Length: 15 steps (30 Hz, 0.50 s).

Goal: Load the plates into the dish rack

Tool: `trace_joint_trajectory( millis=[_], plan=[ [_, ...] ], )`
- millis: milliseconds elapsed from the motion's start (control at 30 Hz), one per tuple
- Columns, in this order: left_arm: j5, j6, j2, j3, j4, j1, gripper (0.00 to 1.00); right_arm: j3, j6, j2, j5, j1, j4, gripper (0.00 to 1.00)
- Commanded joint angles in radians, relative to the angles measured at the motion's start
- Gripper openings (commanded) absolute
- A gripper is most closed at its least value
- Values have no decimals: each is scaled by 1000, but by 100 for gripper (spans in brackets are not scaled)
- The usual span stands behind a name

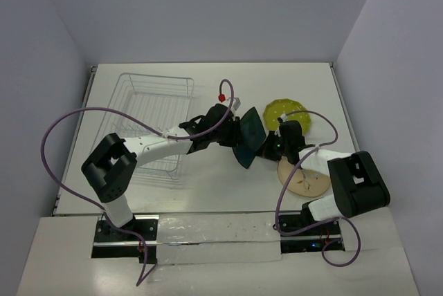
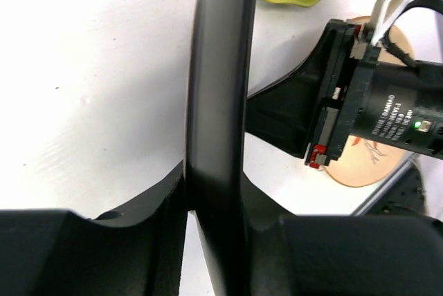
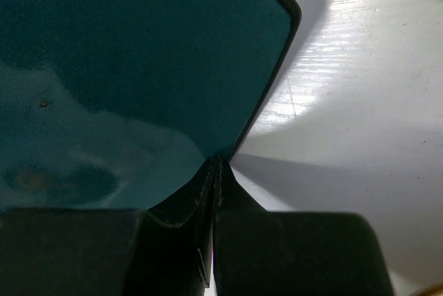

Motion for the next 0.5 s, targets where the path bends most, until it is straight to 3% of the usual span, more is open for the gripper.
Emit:
trace_joint_trajectory(
  millis=[0,167,233,467],
  plan=[
    [32,-28,2,72,29,-23,0,8,4,15,-16,12,0,2],
    [59,-57,-11,2,46,-25,4,13,18,60,-46,20,30,11],
    [74,-61,-22,-27,60,-25,19,22,22,85,-50,24,29,13],
    [104,-39,-86,-57,65,-26,54,37,18,146,-23,24,9,14]
  ],
)
